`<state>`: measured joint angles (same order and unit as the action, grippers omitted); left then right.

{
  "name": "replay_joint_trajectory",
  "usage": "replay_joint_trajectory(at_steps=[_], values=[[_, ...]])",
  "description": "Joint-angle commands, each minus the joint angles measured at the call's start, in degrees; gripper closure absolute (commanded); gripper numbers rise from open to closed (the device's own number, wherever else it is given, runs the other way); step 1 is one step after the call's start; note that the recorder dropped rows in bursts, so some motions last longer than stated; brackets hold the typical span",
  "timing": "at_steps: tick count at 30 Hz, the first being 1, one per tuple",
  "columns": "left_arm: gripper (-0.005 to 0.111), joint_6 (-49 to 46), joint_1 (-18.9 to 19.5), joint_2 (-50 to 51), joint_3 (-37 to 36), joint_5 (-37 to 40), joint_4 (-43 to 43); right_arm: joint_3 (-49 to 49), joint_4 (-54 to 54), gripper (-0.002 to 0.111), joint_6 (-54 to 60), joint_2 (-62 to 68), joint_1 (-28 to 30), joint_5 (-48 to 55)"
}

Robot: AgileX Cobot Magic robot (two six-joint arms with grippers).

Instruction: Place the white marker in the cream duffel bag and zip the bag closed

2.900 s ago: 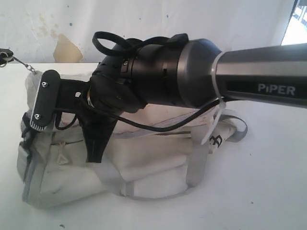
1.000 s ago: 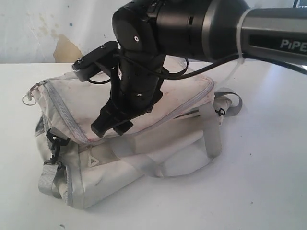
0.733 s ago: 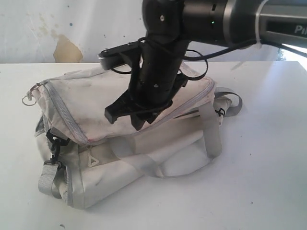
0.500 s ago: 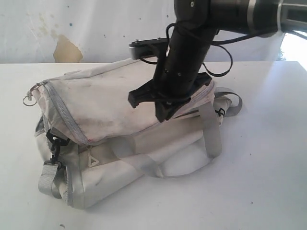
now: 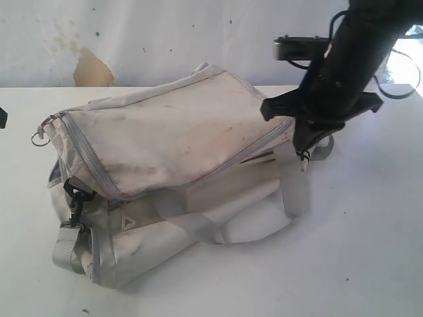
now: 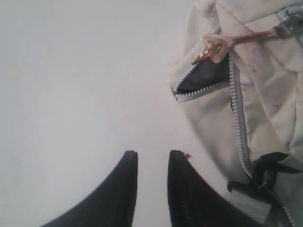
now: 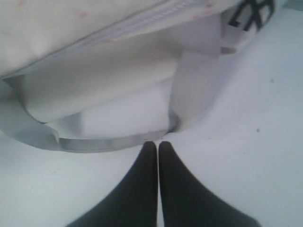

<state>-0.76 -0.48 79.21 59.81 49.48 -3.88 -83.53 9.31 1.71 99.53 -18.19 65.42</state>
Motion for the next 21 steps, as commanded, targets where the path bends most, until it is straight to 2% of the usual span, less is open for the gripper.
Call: replay_joint_trajectory(at_steps=[1, 4, 12, 21], values=[[0.096, 0.76, -0.33, -0.57, 0.18, 0.6, 0.93, 2.79, -0.33, 0.108, 0.98, -2.12, 5.93, -1.4], [0.107, 0.76, -0.33, -0.57, 0.18, 0.85, 1.4, 4.63, -0.67, 0.108, 1.65, -2.38, 9.2, -2.1], [0.107, 0.76, -0.33, -0.57, -0.31, -0.42, 1.47, 9.06, -4.92, 0.108, 1.51, -2.38, 15.7, -5.97], [0.107, 0.76, -0.33, -0.57, -3.17, -5.12, 1.47, 10.29, -7.86, 0.108, 3.13, -2.38, 17.66, -7.49]])
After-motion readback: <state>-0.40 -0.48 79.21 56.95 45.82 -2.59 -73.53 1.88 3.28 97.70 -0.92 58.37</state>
